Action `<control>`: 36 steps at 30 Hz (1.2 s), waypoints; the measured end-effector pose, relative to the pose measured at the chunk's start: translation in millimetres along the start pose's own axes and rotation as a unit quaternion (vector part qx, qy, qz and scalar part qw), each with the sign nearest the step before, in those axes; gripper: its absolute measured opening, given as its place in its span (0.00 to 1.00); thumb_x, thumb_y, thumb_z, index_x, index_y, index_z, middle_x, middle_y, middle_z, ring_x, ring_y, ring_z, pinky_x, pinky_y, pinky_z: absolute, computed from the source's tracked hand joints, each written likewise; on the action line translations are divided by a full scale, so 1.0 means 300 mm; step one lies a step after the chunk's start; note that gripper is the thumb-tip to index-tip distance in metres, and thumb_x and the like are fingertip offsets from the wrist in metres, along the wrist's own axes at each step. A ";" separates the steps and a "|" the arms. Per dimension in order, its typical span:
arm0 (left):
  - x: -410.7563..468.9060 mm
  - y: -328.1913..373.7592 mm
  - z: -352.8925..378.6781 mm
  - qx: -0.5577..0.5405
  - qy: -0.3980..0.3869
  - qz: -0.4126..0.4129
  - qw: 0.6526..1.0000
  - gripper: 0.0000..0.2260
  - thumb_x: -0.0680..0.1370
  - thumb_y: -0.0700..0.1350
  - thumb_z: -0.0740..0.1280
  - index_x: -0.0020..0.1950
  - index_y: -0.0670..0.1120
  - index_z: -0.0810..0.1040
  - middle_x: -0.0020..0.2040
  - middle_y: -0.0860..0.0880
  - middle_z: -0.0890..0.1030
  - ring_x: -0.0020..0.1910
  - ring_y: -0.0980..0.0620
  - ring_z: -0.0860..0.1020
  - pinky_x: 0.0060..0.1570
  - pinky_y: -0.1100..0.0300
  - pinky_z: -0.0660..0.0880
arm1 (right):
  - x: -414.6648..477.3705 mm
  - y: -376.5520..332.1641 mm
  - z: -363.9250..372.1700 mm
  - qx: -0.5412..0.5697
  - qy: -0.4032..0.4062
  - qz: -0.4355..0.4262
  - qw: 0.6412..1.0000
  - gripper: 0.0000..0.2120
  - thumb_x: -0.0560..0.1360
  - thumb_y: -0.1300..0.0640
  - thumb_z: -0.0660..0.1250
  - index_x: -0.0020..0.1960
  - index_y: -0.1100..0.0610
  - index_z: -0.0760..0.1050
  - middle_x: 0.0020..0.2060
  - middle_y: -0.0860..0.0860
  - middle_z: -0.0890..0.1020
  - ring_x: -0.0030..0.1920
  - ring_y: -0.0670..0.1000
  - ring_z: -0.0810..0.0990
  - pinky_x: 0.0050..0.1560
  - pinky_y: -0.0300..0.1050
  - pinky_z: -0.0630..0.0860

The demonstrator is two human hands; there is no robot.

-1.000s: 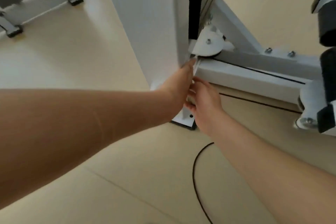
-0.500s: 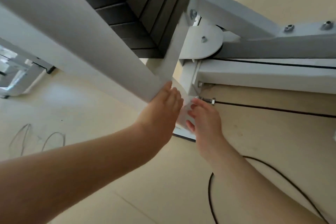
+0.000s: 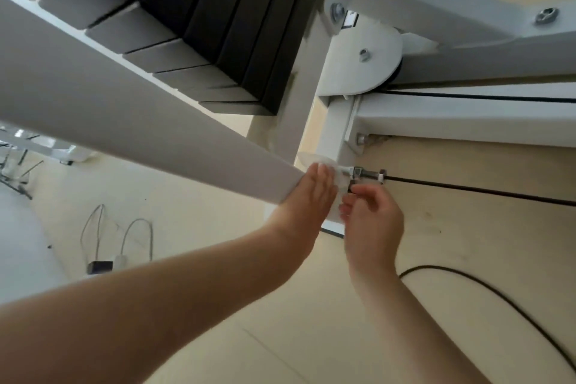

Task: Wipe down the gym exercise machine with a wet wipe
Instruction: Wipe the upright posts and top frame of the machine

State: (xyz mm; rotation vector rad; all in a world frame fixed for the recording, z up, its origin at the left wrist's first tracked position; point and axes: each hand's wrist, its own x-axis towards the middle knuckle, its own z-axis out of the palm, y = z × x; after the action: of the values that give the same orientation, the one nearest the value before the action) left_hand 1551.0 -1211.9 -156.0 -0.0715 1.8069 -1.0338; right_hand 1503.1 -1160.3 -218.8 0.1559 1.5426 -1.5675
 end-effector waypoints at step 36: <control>-0.031 -0.139 -0.090 -0.147 0.018 -0.032 0.989 0.15 0.82 0.42 0.53 0.65 0.38 0.70 0.57 0.41 0.76 0.57 0.41 0.74 0.71 0.40 0.53 | -0.008 -0.113 -0.001 0.048 -0.210 0.068 0.974 0.15 0.76 0.67 0.60 0.51 0.54 0.82 0.42 0.53 0.85 0.45 0.54 0.82 0.50 0.54 0.80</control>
State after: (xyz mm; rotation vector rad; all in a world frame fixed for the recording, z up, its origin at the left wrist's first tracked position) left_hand 1518.2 -1217.2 -118.0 -0.2926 1.9901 -0.8106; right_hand 1482.2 -1165.2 -192.5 -0.0179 1.1042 -1.4555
